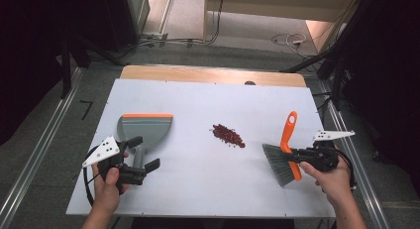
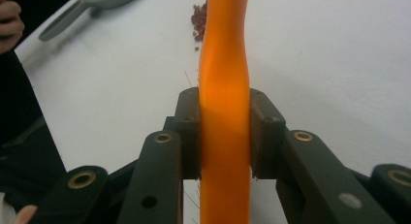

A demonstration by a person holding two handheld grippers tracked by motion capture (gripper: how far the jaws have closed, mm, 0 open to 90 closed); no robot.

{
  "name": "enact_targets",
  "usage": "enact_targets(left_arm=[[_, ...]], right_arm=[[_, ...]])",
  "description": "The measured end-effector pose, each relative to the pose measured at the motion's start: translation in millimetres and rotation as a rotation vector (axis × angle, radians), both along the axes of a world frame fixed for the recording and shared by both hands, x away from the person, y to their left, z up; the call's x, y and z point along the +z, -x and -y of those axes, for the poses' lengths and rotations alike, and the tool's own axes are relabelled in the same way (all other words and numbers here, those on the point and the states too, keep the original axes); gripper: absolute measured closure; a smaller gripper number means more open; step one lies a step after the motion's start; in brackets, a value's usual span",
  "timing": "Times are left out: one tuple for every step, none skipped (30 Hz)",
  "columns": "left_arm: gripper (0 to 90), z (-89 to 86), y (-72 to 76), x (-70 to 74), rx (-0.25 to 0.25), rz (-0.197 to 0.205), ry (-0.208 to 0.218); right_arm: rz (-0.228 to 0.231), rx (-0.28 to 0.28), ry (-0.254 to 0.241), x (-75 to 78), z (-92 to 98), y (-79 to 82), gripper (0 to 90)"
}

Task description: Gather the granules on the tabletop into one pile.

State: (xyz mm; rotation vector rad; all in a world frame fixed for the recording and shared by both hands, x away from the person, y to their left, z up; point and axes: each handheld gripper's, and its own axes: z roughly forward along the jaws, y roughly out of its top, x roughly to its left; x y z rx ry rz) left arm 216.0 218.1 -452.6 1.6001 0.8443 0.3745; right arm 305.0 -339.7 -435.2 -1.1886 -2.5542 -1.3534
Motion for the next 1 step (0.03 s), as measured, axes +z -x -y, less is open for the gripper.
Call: enact_targets(left_arm=[[0.3,0.2,0.0,0.1,0.000,0.001,0.000]], right_arm=[[0.000,-0.001,-0.006,0.4,0.7,-0.1,68.9]])
